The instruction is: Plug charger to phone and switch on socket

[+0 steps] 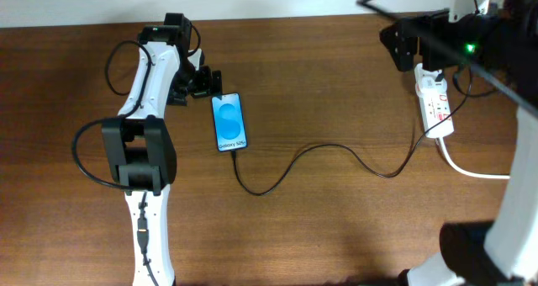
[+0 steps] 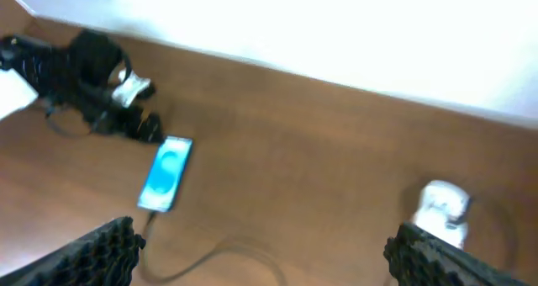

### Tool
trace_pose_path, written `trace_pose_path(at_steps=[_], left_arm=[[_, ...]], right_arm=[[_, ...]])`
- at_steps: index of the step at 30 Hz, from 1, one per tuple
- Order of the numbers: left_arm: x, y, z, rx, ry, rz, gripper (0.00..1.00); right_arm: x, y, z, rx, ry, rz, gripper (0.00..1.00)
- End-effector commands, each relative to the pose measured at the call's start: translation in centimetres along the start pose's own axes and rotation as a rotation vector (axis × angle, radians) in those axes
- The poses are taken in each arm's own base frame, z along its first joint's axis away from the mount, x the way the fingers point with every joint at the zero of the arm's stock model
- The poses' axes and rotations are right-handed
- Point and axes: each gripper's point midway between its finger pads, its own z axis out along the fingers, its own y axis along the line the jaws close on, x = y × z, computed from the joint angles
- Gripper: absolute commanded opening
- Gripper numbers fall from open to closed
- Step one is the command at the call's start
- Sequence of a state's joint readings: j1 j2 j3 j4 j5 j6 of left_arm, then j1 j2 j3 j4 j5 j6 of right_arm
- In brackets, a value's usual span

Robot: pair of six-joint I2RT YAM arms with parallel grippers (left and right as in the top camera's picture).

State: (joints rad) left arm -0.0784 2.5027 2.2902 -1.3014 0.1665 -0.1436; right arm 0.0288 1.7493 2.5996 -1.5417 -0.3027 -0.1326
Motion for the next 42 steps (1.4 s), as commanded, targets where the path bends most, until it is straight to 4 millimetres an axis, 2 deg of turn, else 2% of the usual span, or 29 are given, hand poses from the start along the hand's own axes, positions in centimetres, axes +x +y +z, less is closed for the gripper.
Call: trace_pose_path(at_steps=[1,4,9,22,28,33,42], left_arm=[[-0.2,0.1,0.4,-0.010,0.001,0.000,0.99],[-0.2,0.1,0.4,-0.010,0.001,0.000,0.99],[-0.2,0.1,0.4,-0.010,0.001,0.000,0.99],[-0.2,0.1,0.4,-0.010,0.000,0.000,0.99],[-0.2,0.1,0.4,-0.010,0.001,0.000,0.99],[-0.2,0.1,0.4,-0.010,0.000,0.000,0.99],[-0.2,0.1,0.4,-0.010,0.000,0.000,0.99]], right_arm=[[-0.3,0.1,-3.2,0.085,-0.086,-0.119,0.98],[0.1,0.2,-3.5,0.096,-0.125,-0.187,0.98],[2.3,0.3,-3.3,0.119,-0.204,-0.248,0.98],[14.3,1.1,-1.0,0.186,-0.479,-0.340,0.98],[21.7,0.7,1.9,0.218,-0.529,-0.367,0.98],[24.7,0.3,3.5,0.245,-0.585,-0.381,0.98],[28.1,0.1,6.2,0.253,-0.649,-0.399,0.98]])
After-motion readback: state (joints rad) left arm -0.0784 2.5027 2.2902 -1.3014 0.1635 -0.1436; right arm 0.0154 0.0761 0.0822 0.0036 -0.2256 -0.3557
